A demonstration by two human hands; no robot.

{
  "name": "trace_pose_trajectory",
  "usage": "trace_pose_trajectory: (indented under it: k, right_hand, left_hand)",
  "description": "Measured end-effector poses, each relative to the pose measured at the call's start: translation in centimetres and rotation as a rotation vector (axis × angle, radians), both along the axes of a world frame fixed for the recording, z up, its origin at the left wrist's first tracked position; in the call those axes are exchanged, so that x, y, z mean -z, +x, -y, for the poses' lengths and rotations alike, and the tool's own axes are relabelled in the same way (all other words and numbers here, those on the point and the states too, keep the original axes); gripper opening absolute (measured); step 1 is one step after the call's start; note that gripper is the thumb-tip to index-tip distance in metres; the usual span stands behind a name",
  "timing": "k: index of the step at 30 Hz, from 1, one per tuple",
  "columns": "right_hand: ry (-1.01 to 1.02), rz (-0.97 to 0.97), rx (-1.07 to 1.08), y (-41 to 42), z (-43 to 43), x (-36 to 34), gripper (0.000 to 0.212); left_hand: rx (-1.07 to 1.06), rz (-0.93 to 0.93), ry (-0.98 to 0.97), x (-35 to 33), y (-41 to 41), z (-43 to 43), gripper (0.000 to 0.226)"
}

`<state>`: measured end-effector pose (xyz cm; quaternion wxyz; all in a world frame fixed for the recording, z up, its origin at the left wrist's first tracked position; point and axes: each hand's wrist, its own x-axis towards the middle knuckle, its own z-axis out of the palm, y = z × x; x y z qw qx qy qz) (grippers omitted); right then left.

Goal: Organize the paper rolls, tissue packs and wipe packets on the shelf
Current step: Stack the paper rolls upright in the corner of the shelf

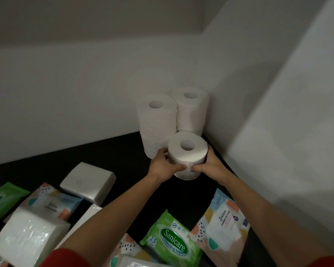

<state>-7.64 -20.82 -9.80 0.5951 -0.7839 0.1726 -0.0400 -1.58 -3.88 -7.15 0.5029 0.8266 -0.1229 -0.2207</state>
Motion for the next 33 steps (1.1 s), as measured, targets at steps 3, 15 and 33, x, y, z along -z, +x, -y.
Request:
trace_pose_trajectory:
  k: [3, 15, 33]
  right_hand:
    - [0.014, 0.0, 0.0, 0.0, -0.1, 0.0, 0.093]
    - [-0.188, 0.073, 0.063, -1.7, -1.4, -2.2, 0.092]
    - [-0.443, 0.364, 0.007, -1.6, -17.4, -6.2, 0.047]
  left_hand:
    - [-0.004, -0.001, -0.003, 0.0, -0.1, 0.1, 0.083]
    - [0.015, 0.061, 0.106, -0.4, -0.3, -1.6, 0.086]
    - [-0.1, 0.386, 0.136, -4.2, -4.9, -16.8, 0.046]
